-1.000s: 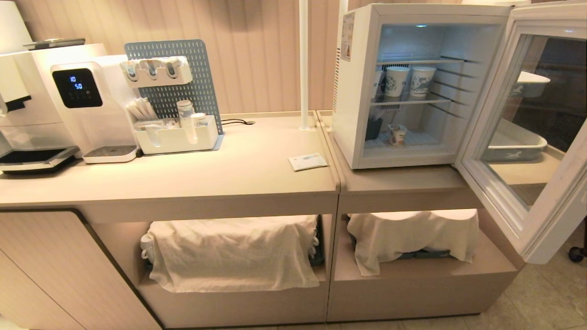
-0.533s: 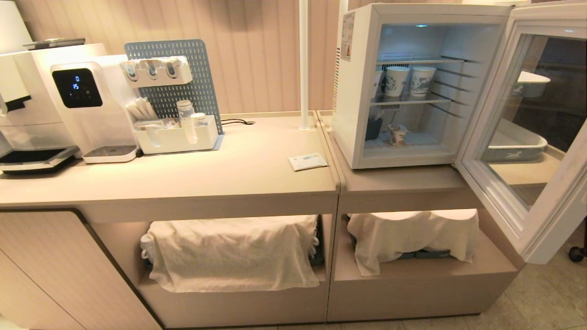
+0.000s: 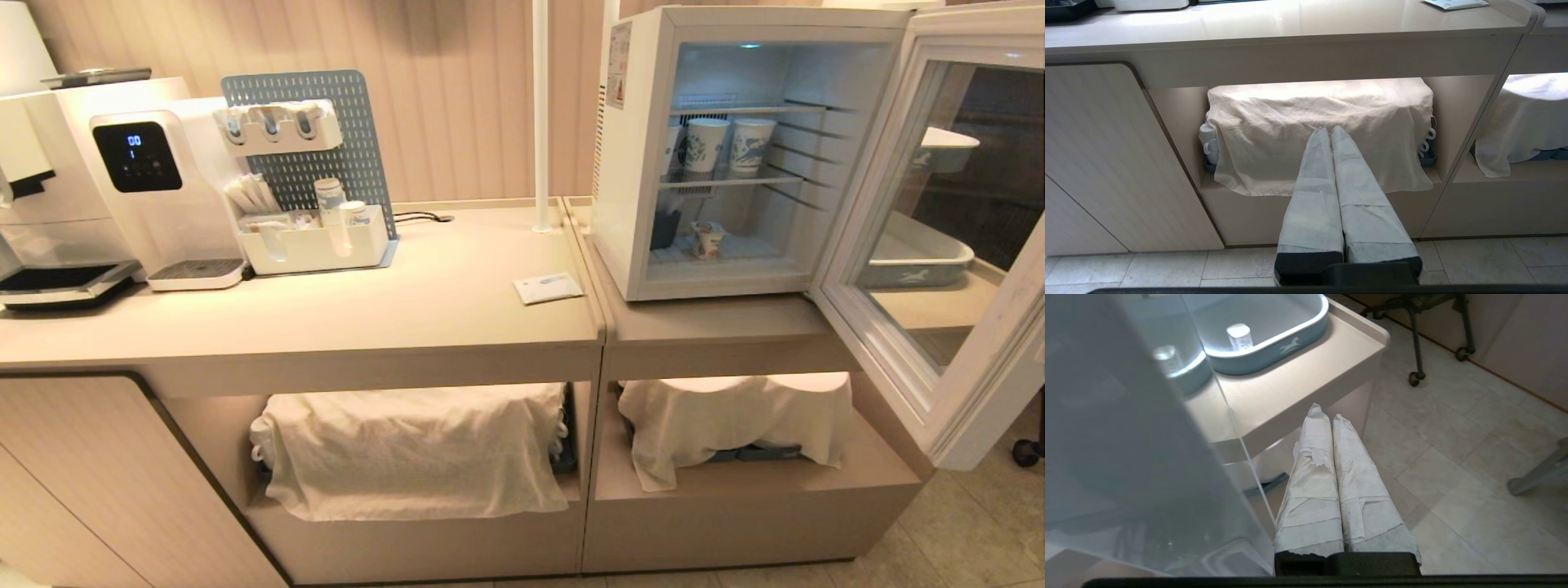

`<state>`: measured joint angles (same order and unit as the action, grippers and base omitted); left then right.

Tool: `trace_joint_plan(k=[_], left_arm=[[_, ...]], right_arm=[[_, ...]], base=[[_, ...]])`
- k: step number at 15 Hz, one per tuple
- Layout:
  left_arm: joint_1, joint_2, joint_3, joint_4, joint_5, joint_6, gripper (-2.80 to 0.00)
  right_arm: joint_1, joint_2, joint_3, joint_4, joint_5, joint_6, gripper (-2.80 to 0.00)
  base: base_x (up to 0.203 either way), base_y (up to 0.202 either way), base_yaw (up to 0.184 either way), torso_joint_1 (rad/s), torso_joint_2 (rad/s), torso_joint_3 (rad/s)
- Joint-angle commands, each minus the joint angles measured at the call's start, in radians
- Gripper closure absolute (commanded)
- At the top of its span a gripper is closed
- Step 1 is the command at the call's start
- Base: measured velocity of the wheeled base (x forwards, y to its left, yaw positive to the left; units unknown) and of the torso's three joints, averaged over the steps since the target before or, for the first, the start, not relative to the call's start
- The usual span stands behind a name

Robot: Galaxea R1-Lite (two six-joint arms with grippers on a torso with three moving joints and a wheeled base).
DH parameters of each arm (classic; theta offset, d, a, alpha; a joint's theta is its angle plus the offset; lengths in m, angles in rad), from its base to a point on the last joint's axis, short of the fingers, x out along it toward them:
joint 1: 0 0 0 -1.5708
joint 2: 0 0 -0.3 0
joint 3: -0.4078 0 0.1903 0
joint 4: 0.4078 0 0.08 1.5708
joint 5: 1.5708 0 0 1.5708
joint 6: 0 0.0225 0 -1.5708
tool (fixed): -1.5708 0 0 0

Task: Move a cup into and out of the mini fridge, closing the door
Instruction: Close the freezer door

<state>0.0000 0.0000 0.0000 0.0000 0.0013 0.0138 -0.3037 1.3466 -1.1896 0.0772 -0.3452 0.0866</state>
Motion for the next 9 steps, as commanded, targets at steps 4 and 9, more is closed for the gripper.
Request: trace_joint_plan(k=[4, 9], left_arm=[[0.000, 0.000, 0.000, 0.000, 0.000, 0.000, 0.00], [0.000, 0.000, 0.000, 0.000, 0.000, 0.000, 0.00]], right_arm=[[0.043, -0.004, -0.001, -0.017, 0.002, 0.084, 0.00], [0.112, -0.002, 0.000, -0.021, 0.002, 0.221, 0.00]], base=[[0.000, 0.000, 0.000, 0.000, 0.00, 0.000], [0.000, 0.000, 0.000, 0.000, 0.00, 0.000]])
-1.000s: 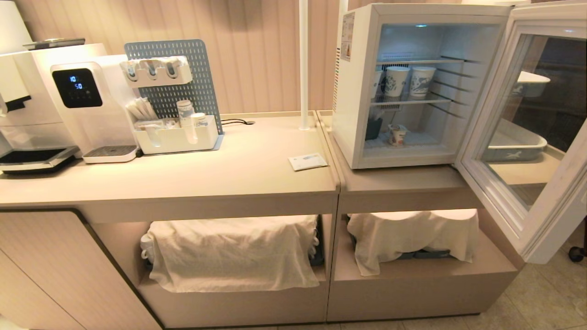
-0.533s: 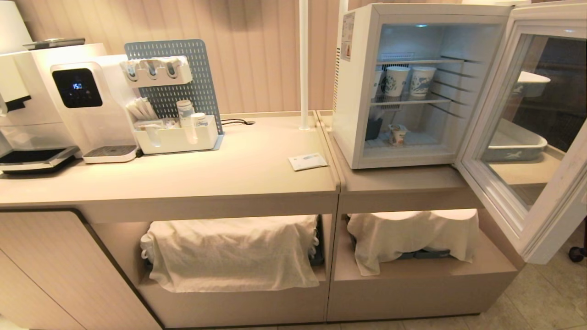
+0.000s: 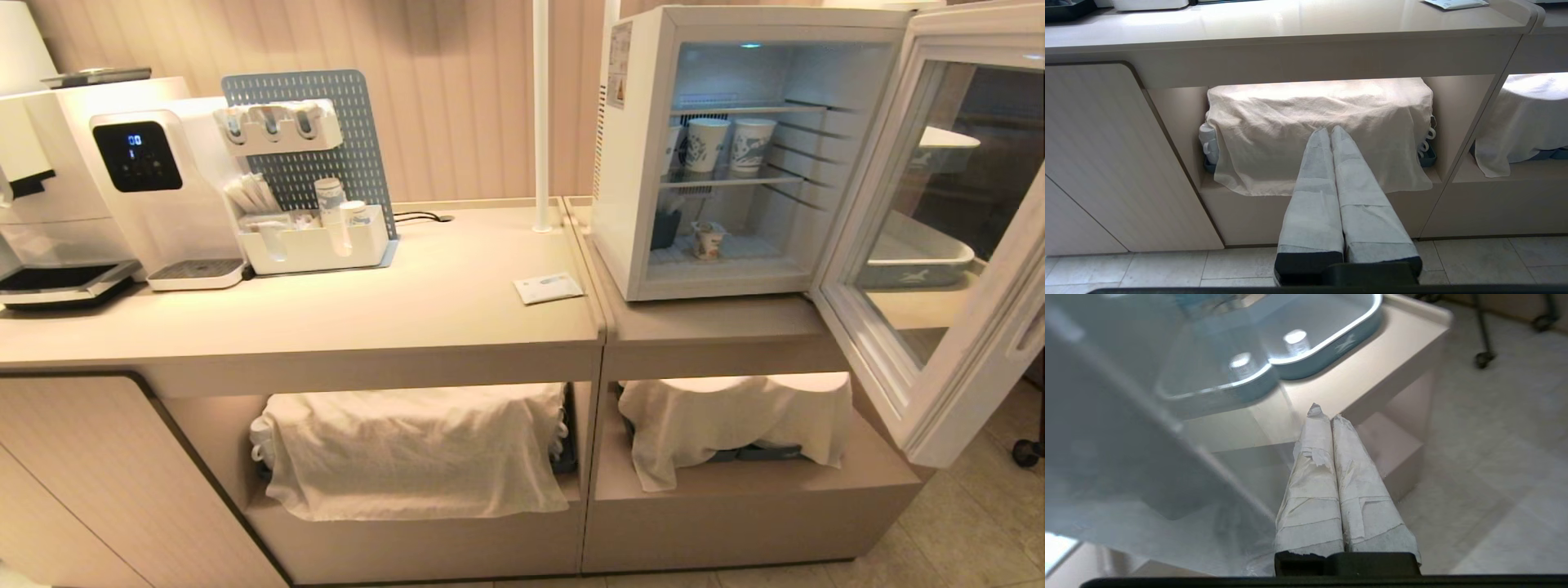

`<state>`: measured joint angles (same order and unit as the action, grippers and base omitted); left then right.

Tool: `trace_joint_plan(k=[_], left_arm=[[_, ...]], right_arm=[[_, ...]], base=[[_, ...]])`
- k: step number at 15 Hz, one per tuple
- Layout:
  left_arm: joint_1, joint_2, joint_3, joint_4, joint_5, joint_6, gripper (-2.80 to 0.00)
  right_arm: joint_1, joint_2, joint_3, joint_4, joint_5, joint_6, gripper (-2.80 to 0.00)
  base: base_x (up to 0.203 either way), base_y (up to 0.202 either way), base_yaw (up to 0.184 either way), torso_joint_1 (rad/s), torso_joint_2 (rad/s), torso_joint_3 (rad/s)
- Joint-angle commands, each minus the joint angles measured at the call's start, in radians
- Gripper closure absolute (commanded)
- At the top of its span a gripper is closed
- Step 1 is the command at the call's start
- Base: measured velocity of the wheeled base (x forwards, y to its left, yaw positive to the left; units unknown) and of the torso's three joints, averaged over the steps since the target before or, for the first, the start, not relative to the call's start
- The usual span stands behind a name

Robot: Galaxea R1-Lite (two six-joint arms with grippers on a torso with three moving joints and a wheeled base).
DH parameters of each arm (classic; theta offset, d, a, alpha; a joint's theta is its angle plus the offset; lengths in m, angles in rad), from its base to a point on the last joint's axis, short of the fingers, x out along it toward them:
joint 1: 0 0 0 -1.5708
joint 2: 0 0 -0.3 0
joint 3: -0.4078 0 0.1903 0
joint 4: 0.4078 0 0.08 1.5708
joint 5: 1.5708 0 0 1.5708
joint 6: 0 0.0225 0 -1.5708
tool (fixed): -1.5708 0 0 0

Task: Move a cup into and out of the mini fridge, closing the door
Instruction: Close the freezer door

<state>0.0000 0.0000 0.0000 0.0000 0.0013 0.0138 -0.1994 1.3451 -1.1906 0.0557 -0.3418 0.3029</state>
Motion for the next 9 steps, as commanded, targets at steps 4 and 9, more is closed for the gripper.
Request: trace_joint_plan(k=[4, 9], left_arm=[[0.000, 0.000, 0.000, 0.000, 0.000, 0.000, 0.00], [0.000, 0.000, 0.000, 0.000, 0.000, 0.000, 0.00]], right_arm=[[0.061, 0.000, 0.003, 0.001, -0.003, 0.070, 0.00], [0.152, 0.011, -0.001, -0.001, 0.021, 0.233, 0.00]], base=[[0.000, 0.000, 0.000, 0.000, 0.00, 0.000], [0.000, 0.000, 0.000, 0.000, 0.00, 0.000]])
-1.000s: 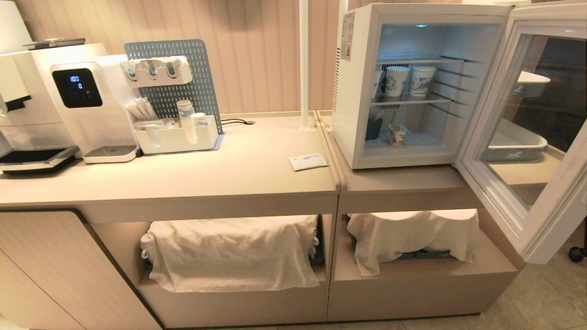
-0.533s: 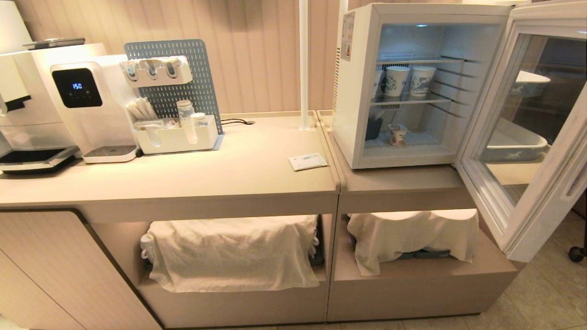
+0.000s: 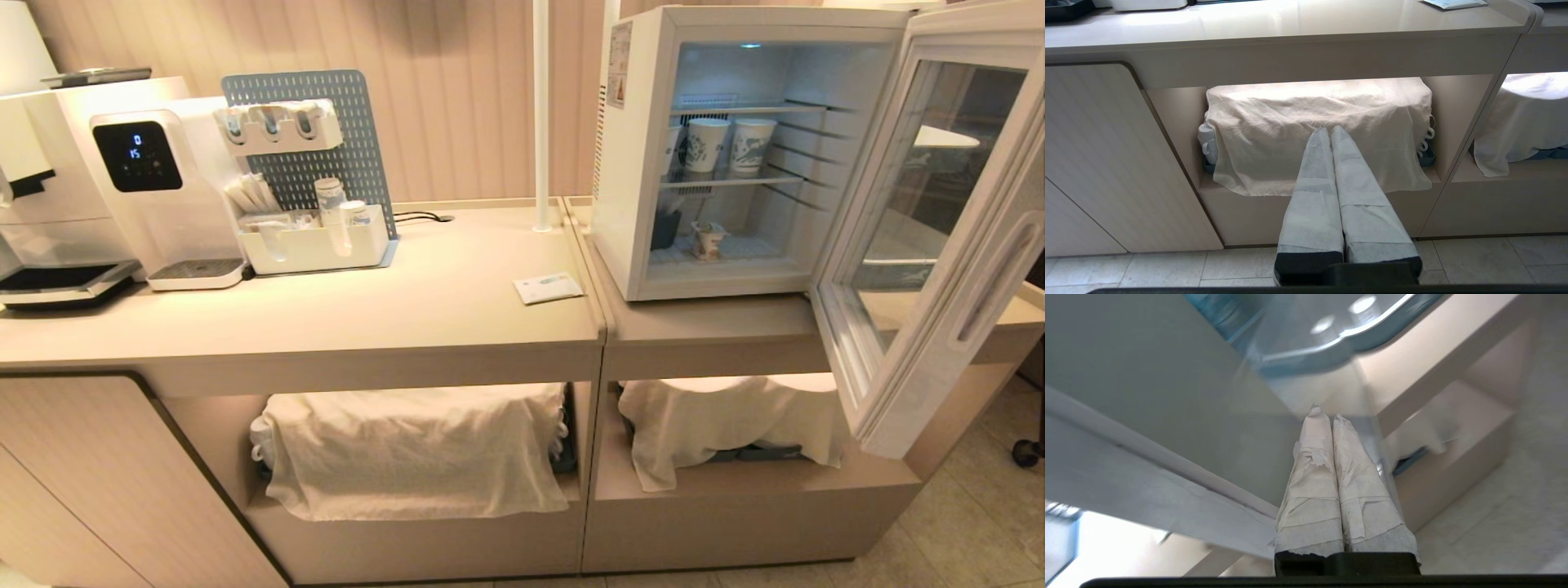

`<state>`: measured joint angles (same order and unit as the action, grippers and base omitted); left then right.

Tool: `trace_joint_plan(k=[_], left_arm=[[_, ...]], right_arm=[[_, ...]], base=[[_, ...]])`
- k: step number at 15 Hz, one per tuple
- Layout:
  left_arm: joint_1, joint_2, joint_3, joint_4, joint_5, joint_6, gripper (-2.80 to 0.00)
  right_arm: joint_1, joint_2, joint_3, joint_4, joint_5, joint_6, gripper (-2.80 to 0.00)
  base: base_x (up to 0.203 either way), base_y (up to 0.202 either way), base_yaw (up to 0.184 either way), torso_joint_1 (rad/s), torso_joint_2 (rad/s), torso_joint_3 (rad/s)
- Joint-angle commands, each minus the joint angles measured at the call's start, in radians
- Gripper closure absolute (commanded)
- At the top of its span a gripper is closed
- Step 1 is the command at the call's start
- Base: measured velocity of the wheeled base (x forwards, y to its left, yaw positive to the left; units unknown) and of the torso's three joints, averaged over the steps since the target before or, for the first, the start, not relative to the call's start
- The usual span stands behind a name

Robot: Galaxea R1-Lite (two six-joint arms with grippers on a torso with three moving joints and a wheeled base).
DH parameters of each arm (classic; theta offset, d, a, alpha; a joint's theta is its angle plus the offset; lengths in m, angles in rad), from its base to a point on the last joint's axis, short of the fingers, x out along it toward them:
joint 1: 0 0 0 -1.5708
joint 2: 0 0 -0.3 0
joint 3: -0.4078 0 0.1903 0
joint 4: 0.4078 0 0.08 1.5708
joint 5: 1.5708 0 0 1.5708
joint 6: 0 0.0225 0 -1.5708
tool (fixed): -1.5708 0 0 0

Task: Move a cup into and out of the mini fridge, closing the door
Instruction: Close the freezer door

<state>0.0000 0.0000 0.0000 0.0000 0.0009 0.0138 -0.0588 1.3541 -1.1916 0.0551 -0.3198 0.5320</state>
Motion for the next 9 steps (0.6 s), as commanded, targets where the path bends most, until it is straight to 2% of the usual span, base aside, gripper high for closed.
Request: trace_joint_plan(k=[1, 4, 6, 9], left_arm=[[0.000, 0.000, 0.000, 0.000, 0.001, 0.000, 0.00], [0.000, 0.000, 0.000, 0.000, 0.001, 0.000, 0.00], [0.000, 0.000, 0.000, 0.000, 0.001, 0.000, 0.00], [0.000, 0.000, 0.000, 0.000, 0.001, 0.000, 0.00]], right_arm=[[0.020, 0.008, 0.000, 0.000, 0.023, 0.015, 0.00], [0.047, 0.039, -0.048, 0.000, 0.071, 0.041, 0.00], [0.058, 0.079, -0.098, 0.000, 0.161, 0.082, 0.00], [0.080, 0.134, -0.159, 0.000, 0.269, 0.095, 0.00]], base=[[0.000, 0.000, 0.000, 0.000, 0.00, 0.000], [0.000, 0.000, 0.000, 0.000, 0.00, 0.000], [0.000, 0.000, 0.000, 0.000, 0.00, 0.000], [0.000, 0.000, 0.000, 0.000, 0.00, 0.000]])
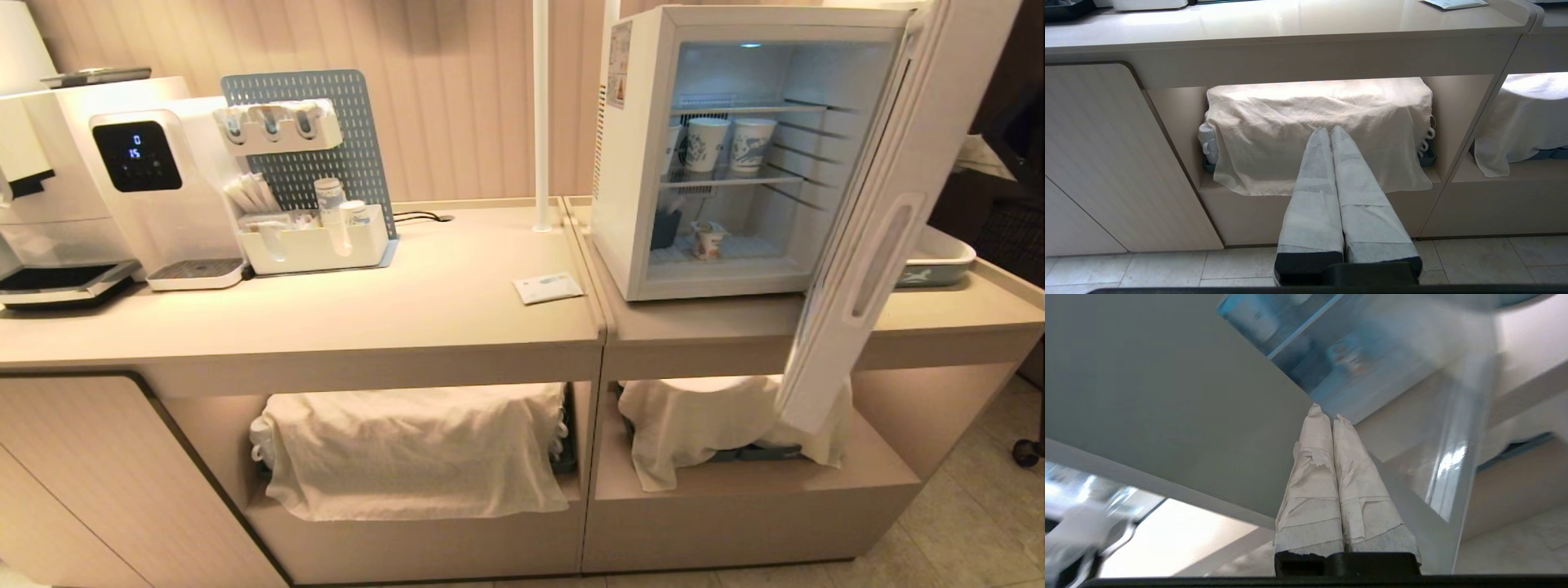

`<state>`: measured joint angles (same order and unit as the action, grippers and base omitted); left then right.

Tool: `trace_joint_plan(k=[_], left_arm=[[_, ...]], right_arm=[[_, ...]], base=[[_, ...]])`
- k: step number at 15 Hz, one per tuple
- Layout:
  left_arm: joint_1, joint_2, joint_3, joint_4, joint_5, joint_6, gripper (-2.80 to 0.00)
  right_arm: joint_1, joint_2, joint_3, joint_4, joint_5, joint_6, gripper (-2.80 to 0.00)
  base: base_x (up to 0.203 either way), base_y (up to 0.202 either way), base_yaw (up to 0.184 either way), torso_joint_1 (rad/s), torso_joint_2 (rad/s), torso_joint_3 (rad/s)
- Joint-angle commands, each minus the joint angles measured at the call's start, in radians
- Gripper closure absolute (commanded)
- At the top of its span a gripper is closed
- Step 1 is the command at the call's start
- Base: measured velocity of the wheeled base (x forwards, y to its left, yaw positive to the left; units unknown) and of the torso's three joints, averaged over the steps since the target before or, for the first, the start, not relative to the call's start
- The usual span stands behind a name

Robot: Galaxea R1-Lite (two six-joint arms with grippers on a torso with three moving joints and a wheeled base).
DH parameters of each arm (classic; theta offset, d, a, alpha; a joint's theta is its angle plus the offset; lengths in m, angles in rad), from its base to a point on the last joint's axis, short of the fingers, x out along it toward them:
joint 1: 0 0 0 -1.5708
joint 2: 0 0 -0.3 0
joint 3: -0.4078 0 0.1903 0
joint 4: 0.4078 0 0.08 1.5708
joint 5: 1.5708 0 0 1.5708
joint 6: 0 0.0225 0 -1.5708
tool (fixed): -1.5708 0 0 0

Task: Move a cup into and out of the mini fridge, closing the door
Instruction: Close the freezer door

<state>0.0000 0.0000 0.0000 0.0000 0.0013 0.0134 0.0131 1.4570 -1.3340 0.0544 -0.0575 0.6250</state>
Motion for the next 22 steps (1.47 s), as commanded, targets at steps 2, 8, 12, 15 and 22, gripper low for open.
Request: trace_joint_plan(k=[2, 8, 12, 15, 22], left_arm=[[0.000, 0.000, 0.000, 0.000, 0.000, 0.000, 0.00], [0.000, 0.000, 0.000, 0.000, 0.000, 0.000, 0.00], [0.000, 0.001, 0.000, 0.000, 0.000, 0.000, 0.00], [0.000, 0.000, 0.000, 0.000, 0.000, 0.000, 0.00], [0.000, 0.001, 0.000, 0.000, 0.000, 0.000, 0.00]], right_arm=[[0.038, 0.073, -0.038, 0.001, 0.028, 0.017, 0.00], [0.072, 0.213, -0.163, 0.001, 0.141, 0.030, 0.00], [0.089, 0.286, -0.234, 0.001, 0.169, 0.020, 0.00], [0.093, 0.346, -0.301, 0.000, 0.163, -0.013, 0.00], [0.099, 0.475, -0.386, -0.002, 0.165, -0.081, 0.00]], base=[[0.000, 0.000, 0.000, 0.000, 0.00, 0.000], [0.000, 0.000, 0.000, 0.000, 0.00, 0.000], [0.000, 0.000, 0.000, 0.000, 0.00, 0.000], [0.000, 0.000, 0.000, 0.000, 0.00, 0.000], [0.000, 0.000, 0.000, 0.000, 0.00, 0.000]])
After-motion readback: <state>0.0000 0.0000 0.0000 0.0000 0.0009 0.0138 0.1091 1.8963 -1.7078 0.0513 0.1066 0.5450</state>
